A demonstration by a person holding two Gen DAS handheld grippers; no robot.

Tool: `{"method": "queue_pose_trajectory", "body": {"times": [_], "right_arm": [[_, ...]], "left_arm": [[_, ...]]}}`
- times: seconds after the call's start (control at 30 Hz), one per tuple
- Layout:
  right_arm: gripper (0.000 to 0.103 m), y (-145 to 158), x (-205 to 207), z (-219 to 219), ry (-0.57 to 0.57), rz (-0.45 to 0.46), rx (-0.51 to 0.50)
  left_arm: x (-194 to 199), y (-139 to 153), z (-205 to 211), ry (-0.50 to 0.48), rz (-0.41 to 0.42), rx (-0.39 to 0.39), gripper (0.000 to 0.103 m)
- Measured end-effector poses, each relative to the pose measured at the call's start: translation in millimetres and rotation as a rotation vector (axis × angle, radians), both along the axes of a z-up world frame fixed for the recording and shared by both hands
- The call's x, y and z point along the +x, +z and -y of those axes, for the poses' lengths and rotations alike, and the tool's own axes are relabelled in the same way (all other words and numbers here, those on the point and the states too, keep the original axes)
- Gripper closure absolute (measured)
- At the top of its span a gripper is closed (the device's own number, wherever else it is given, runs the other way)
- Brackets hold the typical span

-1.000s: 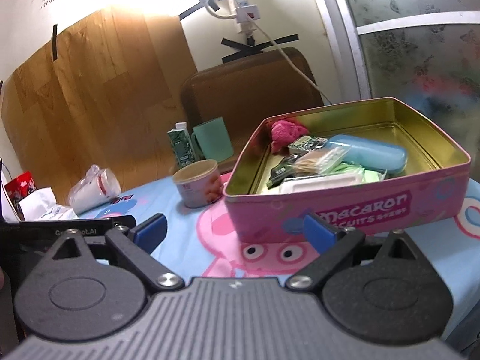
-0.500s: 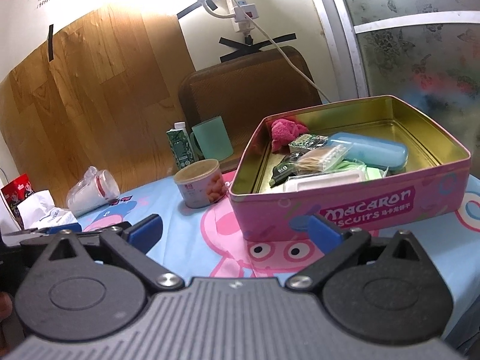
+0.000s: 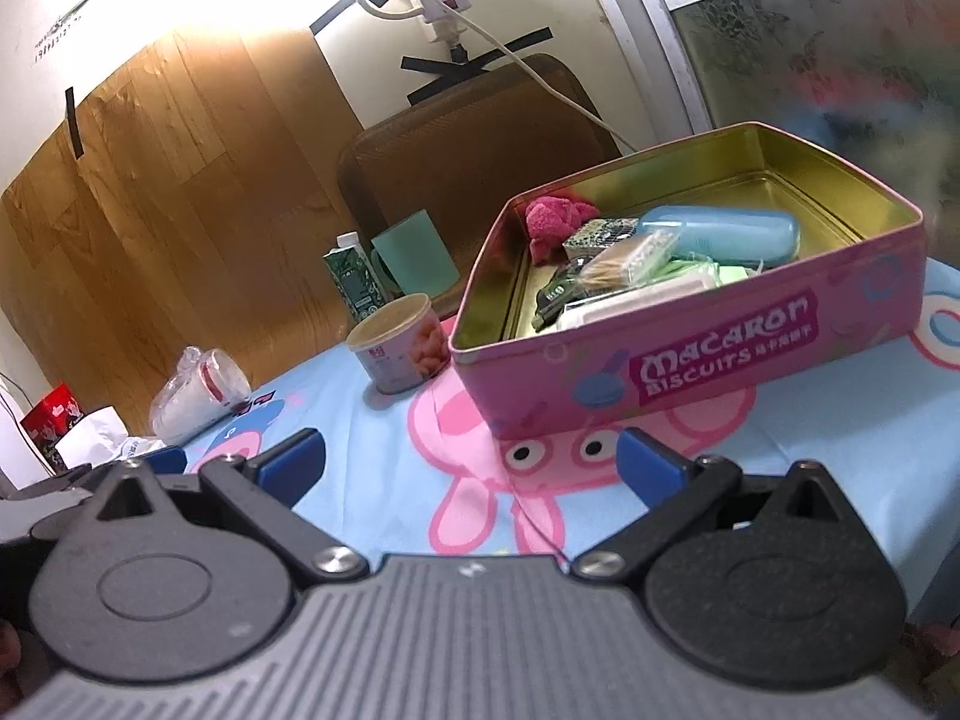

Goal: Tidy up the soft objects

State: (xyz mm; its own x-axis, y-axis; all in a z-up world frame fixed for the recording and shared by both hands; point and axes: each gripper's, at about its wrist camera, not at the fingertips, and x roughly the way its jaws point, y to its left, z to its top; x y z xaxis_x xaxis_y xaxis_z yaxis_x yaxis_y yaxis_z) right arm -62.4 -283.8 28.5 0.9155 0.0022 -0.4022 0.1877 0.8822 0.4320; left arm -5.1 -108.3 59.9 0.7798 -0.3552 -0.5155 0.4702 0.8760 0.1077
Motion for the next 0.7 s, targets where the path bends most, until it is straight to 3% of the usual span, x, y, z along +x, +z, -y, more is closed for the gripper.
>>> {"method": "queue_pose_trajectory", "body": {"times": [0.17, 0.7], "right_arm": [[0.0, 0.3, -0.5, 0.0, -0.016, 0.008, 0.001], [0.0, -7.4, -1.0, 11.5, -0.052, -0.012, 0.07]], "left_arm": [[-0.8, -4.2, 1.5, -0.074, -0.098, -0.005, 0.0], [0.9, -17.6, 6.9, -0.07, -0.151, 0.047, 0.0]]}}
